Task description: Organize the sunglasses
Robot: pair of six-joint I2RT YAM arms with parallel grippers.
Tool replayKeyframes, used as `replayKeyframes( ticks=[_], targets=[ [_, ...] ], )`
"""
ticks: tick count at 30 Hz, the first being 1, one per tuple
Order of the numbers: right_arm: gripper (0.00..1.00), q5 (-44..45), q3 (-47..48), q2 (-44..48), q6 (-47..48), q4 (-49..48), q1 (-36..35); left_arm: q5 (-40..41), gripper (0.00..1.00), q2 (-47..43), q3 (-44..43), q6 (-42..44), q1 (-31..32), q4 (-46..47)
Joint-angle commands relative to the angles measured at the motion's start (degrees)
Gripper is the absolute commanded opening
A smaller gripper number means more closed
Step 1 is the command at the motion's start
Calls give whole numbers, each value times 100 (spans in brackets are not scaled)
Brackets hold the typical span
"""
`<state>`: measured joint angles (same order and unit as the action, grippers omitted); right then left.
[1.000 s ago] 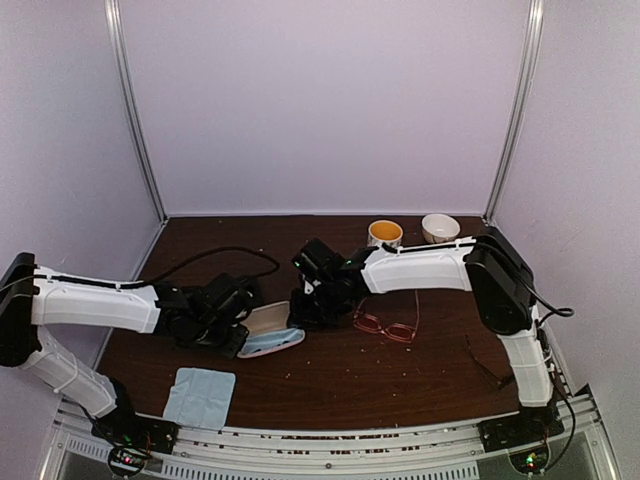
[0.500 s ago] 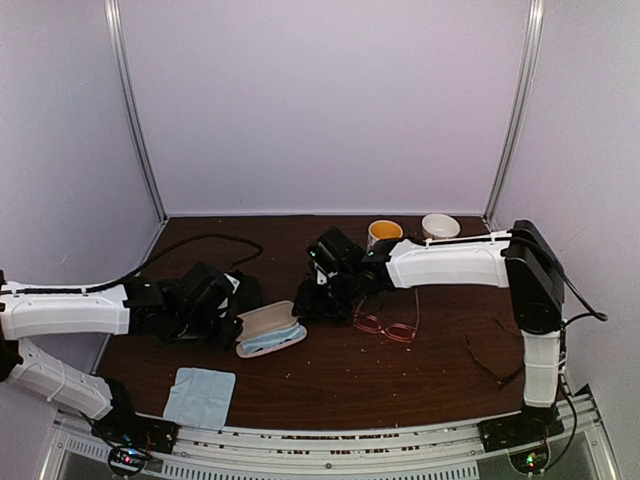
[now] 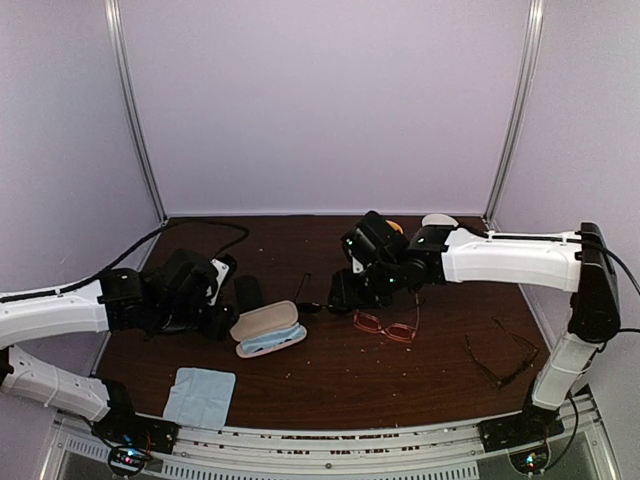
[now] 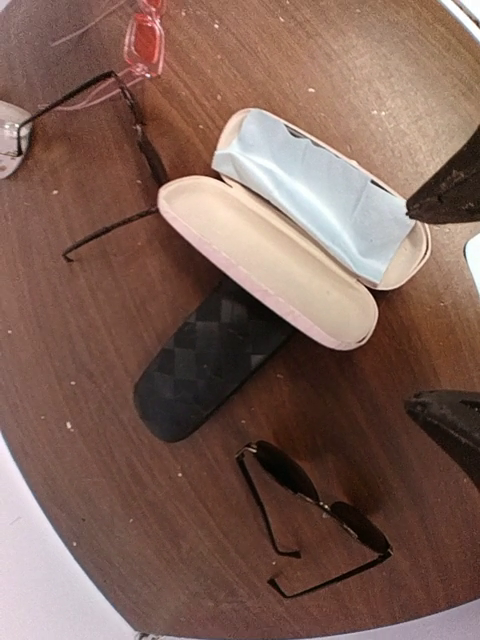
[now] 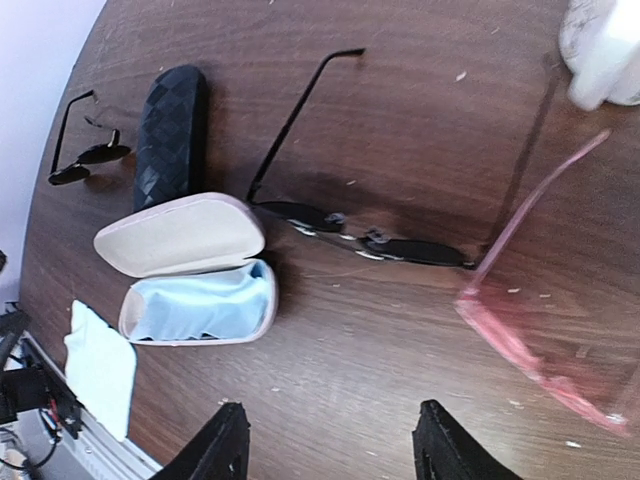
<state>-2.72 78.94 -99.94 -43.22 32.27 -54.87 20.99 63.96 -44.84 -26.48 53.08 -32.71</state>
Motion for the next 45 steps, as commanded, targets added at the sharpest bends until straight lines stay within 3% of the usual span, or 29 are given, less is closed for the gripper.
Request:
replayKeyframes(
  ticks=[1,7,16,18,21,22,45],
  targets=[
    [58,924,-212,552,413,553,78,115,61,-209,-411,192,-35,-7],
    [59,1241,-651,954,522,858,392,118,64,-199,-683,341,-35,6],
    [59,1345,-1253,1061,-27,1175,1080,114,70,-146,-789,363,-35,48],
    [59,1200,-1296,944,-88,1133,1245,121,76,-123,-802,371,-35,55],
    [59,895,-1296,657,-128,1058,1431,155,97,-118,-792,367,-35,52],
    [58,821,-1293,554,-136,1045,1476,163,98,-133,-778,357,-35,46],
    [40,469,-1691,-174,-336,550,1750,177,97,-210,-614,293,-35,-6]
  ],
)
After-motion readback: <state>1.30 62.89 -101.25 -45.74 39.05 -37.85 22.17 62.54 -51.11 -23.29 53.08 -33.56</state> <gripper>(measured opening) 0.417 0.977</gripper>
